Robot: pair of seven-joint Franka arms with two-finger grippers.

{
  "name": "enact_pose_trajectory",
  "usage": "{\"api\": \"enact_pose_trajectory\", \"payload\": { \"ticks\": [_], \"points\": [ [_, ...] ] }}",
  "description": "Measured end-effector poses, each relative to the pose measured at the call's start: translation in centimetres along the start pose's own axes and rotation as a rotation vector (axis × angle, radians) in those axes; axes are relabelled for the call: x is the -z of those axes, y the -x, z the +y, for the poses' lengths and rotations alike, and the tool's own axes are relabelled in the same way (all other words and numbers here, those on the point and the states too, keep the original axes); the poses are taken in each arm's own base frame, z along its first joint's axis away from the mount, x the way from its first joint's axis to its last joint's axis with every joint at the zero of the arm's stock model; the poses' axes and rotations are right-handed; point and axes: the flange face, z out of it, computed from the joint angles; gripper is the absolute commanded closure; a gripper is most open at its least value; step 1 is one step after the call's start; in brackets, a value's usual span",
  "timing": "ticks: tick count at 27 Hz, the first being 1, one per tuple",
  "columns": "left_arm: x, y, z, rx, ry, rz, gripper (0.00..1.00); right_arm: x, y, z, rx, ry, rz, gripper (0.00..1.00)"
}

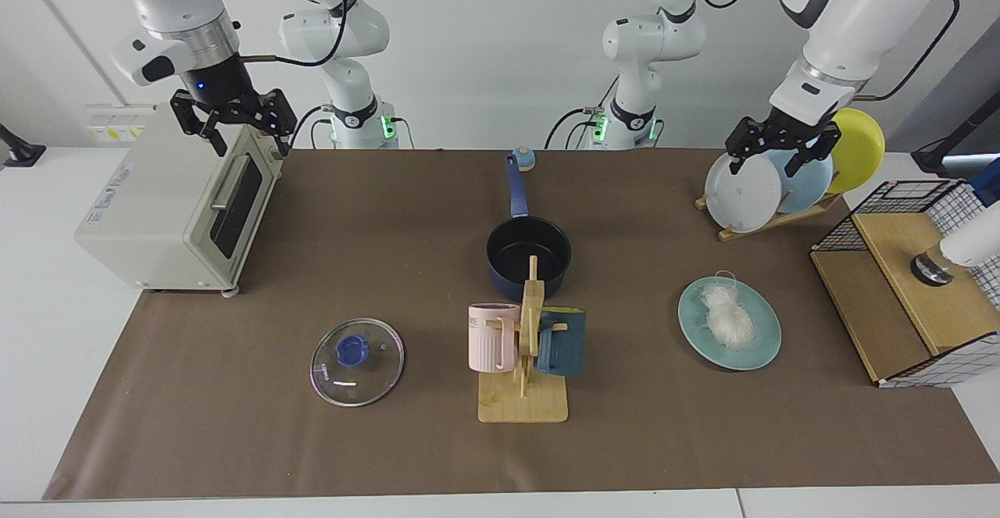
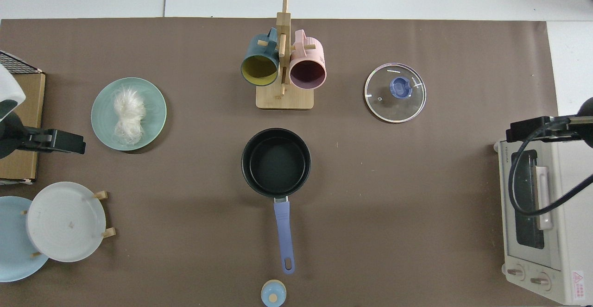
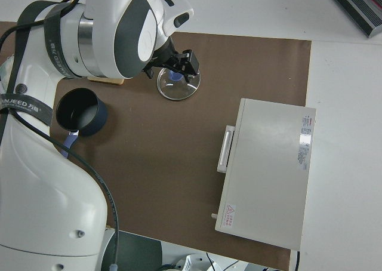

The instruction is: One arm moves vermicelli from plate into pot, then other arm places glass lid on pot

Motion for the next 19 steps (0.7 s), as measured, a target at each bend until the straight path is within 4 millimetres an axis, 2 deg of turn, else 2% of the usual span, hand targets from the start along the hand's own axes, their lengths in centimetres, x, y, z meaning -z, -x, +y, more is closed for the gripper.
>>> {"api": "enact_pose_trajectory", "payload": {
  "ticks": [19],
  "points": [
    [0.0,0.0,0.0,0.0,0.0,0.0,0.0,0.13,-0.56,-0.43,0.005,0.002,0.001,0.0]
  ]
}}
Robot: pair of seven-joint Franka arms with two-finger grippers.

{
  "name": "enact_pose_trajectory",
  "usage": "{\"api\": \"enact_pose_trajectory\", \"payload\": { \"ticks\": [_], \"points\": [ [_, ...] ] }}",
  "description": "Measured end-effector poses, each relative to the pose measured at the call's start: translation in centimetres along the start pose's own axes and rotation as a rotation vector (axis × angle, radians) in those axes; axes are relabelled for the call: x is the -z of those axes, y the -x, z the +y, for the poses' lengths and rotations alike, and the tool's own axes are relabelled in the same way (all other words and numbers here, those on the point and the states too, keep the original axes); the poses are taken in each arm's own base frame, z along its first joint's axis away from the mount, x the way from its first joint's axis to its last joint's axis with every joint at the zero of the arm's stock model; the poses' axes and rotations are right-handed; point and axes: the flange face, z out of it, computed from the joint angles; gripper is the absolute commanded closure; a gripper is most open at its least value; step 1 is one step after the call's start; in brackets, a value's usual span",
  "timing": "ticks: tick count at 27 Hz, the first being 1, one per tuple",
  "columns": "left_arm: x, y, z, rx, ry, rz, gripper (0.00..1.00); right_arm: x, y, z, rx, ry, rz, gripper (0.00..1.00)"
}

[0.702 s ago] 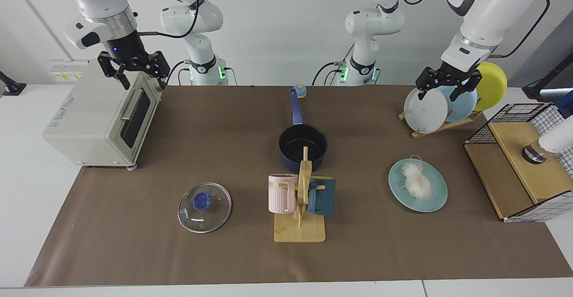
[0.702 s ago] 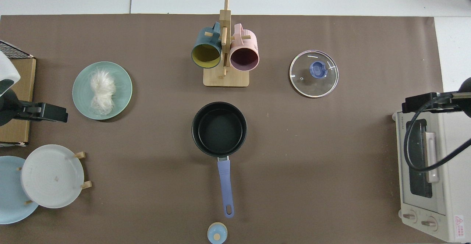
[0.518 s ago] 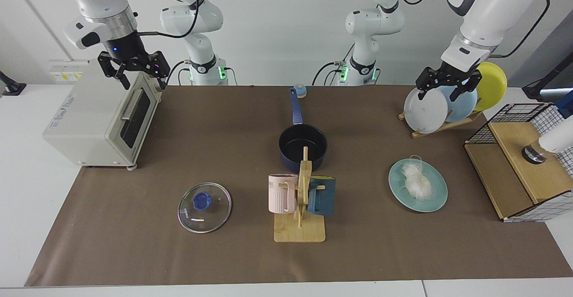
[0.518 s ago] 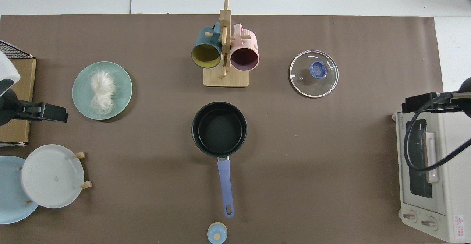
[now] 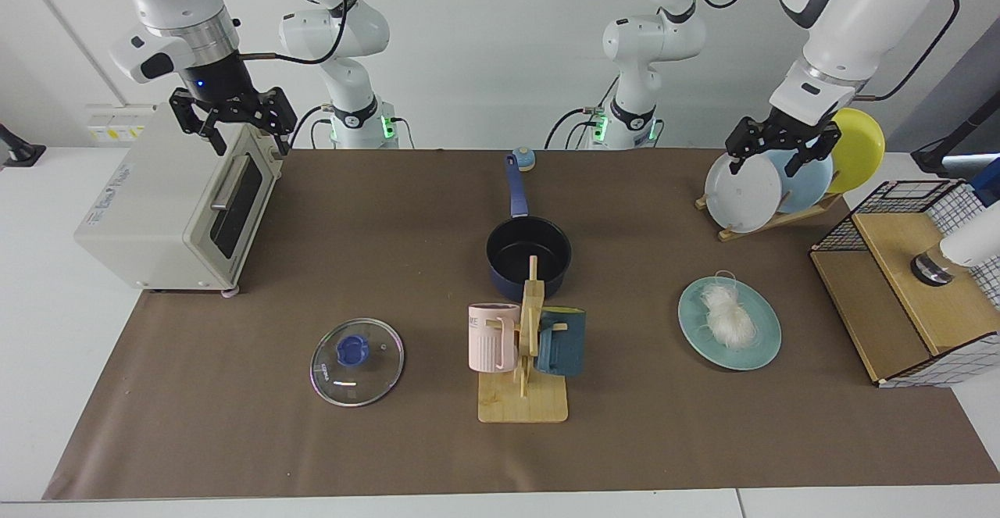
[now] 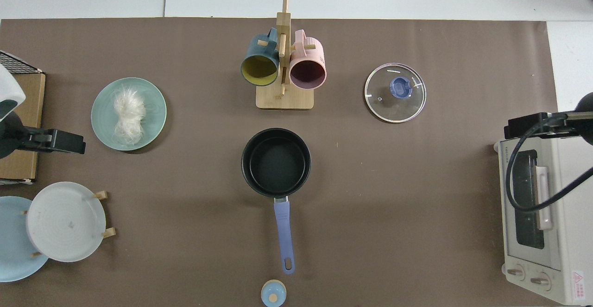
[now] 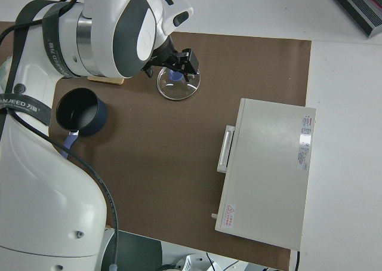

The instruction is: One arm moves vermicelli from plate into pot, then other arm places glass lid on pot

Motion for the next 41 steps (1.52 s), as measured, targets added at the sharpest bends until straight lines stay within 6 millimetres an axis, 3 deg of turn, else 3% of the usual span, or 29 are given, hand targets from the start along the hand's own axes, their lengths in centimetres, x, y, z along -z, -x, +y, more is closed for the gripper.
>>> {"api": "enact_pose_trajectory", "payload": {
  "ticks": [24,41],
  "points": [
    [0.0,0.0,0.0,0.0,0.0,0.0,0.0,-6.8,-8.2,-4.5,-0.074,0.027,-0.058,0.0],
    [0.0,0.0,0.0,0.0,0.0,0.0,0.0,-15.2,-13.0,-8.7,-0.107,0.017,-0.018,0.0]
  ]
}}
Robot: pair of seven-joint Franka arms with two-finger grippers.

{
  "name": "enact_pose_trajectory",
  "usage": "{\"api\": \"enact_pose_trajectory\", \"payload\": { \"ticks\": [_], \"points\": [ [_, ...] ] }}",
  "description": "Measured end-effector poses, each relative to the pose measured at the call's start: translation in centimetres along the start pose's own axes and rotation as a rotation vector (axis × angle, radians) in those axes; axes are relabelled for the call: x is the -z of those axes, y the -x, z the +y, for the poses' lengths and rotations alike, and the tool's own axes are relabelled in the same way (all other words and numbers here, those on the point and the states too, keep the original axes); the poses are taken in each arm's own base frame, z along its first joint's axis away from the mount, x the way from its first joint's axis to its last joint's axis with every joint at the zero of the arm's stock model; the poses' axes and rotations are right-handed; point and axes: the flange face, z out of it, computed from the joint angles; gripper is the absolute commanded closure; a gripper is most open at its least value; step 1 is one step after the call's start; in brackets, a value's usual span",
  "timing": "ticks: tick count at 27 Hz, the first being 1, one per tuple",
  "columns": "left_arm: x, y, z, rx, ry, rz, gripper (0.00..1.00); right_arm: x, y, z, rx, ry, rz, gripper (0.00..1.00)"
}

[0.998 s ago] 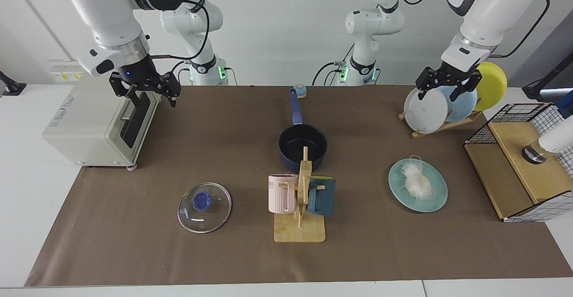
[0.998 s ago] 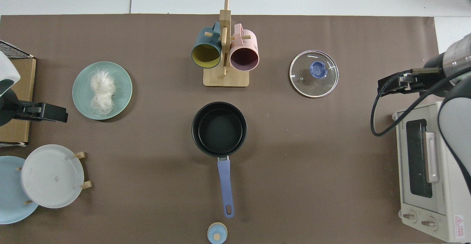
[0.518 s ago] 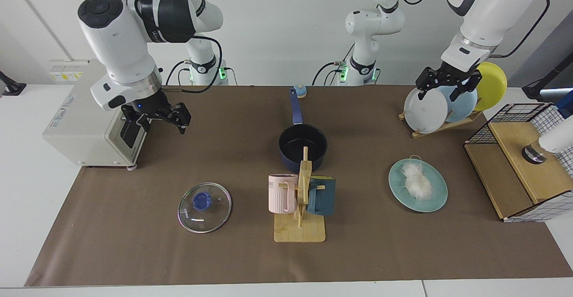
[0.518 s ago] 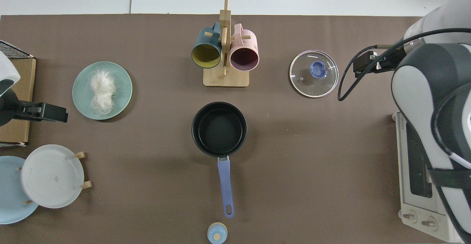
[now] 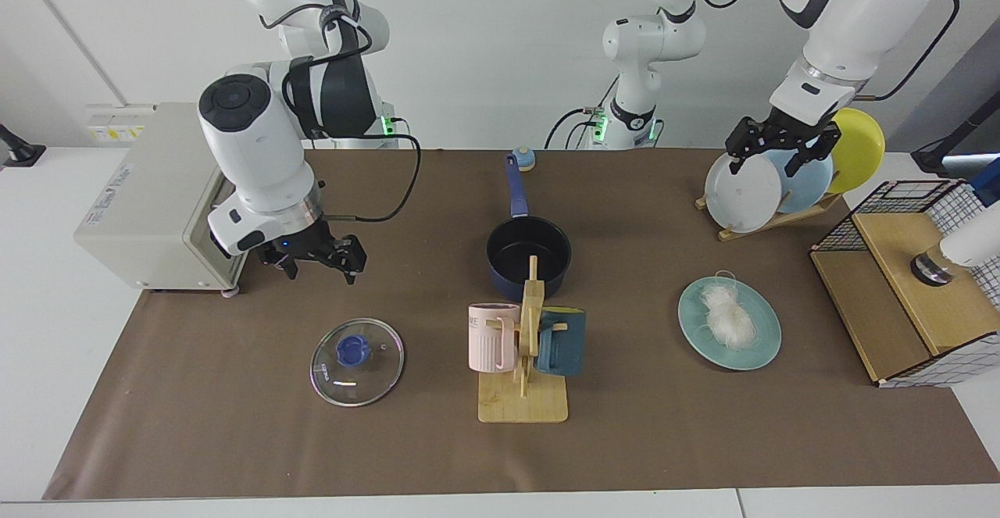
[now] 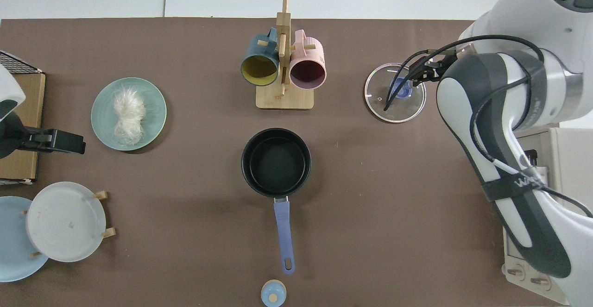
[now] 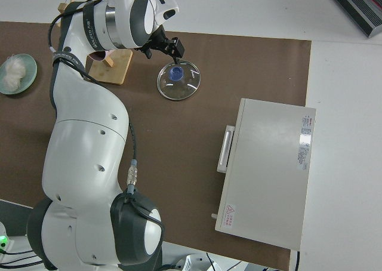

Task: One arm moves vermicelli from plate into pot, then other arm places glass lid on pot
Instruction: 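Reach the right gripper to the glass lid's blue knob, then grasp the lid knob and lift the glass lid with the right gripper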

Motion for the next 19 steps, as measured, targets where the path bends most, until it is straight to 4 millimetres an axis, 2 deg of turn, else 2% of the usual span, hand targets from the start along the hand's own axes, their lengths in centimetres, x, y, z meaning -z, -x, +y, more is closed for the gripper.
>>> {"api": "enact_pose_trajectory", "payload": {
  "ticks": [11,19],
  "points": [
    [0.0,0.0,0.0,0.0,0.0,0.0,0.0,-7.0,-2.2,-1.6,0.013,0.004,-0.003,0.0],
    [0.0,0.0,0.0,0.0,0.0,0.0,0.0,-11.6,-3.3,-1.7,0.011,0.012,-0.011,0.0]
  ]
}}
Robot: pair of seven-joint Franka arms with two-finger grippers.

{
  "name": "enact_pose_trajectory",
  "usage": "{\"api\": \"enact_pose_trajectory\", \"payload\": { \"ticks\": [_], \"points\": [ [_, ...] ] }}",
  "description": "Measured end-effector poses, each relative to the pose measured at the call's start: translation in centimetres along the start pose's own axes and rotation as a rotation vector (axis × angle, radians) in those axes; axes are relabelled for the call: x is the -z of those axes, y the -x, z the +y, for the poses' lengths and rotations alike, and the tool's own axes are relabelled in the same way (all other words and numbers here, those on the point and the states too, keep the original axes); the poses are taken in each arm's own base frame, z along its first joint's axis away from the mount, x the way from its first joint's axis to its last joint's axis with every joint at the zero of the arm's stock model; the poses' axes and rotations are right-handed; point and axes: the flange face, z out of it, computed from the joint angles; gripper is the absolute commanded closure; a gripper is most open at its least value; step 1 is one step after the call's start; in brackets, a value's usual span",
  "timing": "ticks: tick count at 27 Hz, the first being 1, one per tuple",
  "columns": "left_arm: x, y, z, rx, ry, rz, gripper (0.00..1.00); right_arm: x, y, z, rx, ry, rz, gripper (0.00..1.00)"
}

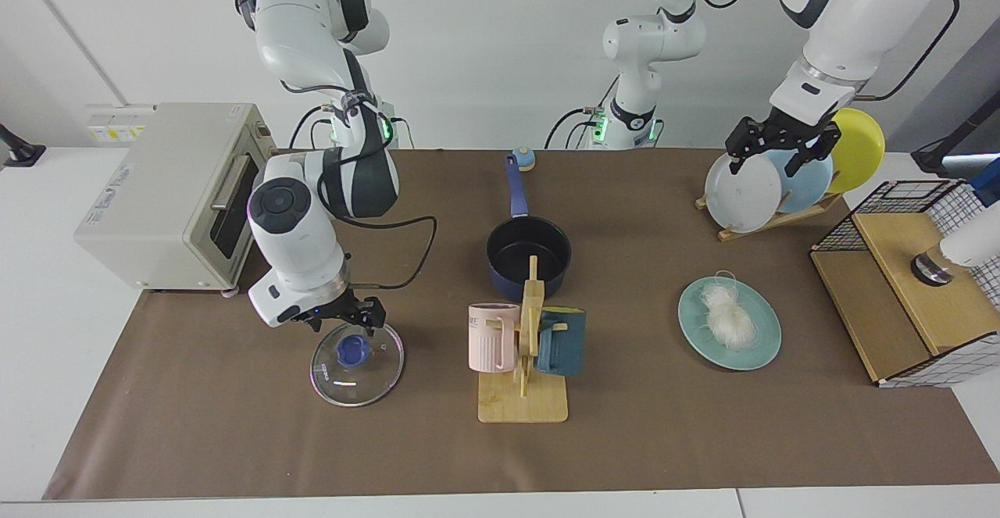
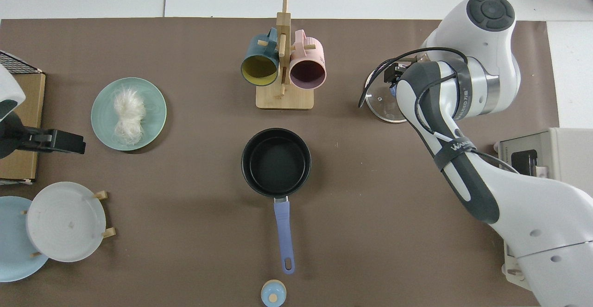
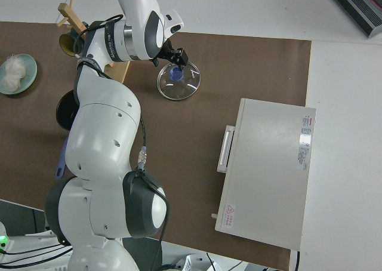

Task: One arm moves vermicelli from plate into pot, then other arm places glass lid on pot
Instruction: 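Grasp the lid knob and lift the glass lid with the right gripper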

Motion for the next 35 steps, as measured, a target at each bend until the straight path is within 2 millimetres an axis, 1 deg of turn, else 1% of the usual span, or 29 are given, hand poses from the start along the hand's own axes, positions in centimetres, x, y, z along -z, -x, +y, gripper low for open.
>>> {"api": "enact_pose_trajectory", "payload": {
  "ticks": [9,27,30,35],
  "points": [
    [0.0,0.0,0.0,0.0,0.0,0.0,0.0,-2.8,-0.7,-0.2,0.0,0.005,-0.007,0.0],
    [0.0,0.0,0.0,0.0,0.0,0.0,0.0,-7.2,-1.4,-0.4,0.0,0.008,-0.014,0.0],
    [0.0,0.0,0.0,0.0,0.0,0.0,0.0,-7.6,-1.4,-0.5,0.001,0.009,-0.018,0.0],
    [0.0,0.0,0.0,0.0,0.0,0.0,0.0,-7.5,-1.3,-0.8,0.004,0.007,-0.018,0.0]
  ]
}}
